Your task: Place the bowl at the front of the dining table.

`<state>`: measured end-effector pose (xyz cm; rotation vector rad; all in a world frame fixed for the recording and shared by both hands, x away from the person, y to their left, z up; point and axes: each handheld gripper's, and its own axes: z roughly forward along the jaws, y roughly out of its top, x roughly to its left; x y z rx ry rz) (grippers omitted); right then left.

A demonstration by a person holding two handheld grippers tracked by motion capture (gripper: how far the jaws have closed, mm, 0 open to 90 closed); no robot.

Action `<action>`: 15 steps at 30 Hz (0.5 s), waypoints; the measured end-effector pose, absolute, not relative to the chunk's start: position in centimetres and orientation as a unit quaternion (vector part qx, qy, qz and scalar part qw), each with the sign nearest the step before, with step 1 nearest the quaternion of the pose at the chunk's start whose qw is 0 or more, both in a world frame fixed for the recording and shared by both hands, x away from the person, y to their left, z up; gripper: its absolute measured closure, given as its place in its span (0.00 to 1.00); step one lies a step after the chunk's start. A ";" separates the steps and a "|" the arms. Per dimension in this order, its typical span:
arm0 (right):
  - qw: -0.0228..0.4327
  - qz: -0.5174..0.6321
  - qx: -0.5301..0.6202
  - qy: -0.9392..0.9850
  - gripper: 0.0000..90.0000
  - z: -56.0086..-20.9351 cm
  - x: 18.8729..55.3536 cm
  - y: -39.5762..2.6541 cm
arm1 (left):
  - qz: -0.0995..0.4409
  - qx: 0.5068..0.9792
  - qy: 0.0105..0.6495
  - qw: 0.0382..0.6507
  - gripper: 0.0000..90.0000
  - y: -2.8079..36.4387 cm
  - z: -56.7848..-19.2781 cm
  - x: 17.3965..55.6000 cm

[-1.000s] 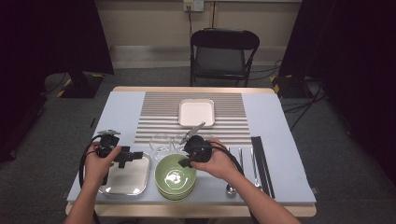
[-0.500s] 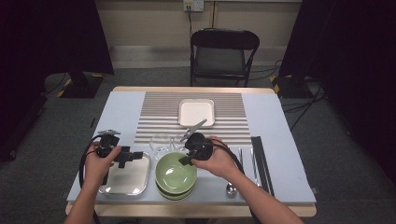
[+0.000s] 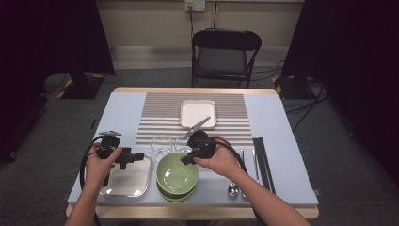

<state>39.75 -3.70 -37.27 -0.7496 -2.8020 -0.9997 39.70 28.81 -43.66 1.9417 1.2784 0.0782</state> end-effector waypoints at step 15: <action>0.053 -0.309 -0.245 -0.918 0.96 -35.9 40.0 -2.8 | 0.029 0.766 0.503 0.399 0.24 28.8 -43.7 39.7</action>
